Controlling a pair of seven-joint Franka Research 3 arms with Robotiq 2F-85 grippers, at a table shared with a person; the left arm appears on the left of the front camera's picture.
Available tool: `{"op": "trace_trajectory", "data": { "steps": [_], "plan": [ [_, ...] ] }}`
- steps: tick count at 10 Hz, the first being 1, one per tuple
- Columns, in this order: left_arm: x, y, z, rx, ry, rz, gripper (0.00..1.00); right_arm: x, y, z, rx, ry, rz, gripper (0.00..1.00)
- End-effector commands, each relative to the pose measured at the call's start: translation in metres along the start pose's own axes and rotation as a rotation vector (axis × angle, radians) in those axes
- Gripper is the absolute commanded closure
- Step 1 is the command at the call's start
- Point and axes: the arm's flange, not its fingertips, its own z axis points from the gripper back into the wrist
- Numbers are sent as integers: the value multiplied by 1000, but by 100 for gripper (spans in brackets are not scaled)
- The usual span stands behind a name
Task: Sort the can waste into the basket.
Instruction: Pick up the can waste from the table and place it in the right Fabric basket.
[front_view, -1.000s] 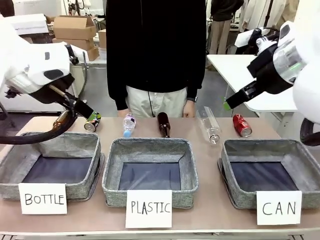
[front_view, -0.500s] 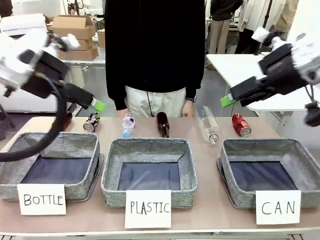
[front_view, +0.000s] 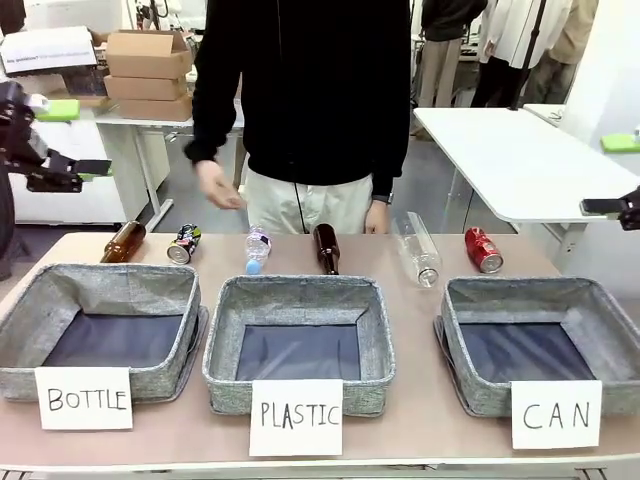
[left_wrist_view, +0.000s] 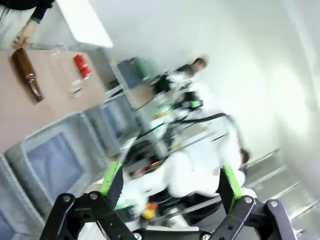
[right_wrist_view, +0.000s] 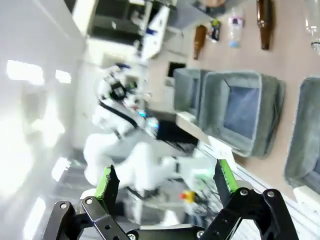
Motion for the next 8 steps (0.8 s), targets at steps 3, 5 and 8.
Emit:
{"op": "trace_trajectory", "data": {
  "steps": [3,5,8],
  "plan": [
    [0,0,0,0,0,0,0,-7,12,-16,-70,78,136,0],
    [0,0,0,0,0,0,0,-7,12,-16,-70,78,136,0],
    [0,0,0,0,0,0,0,4,17,-47,-409,39,130,0]
  ]
}}
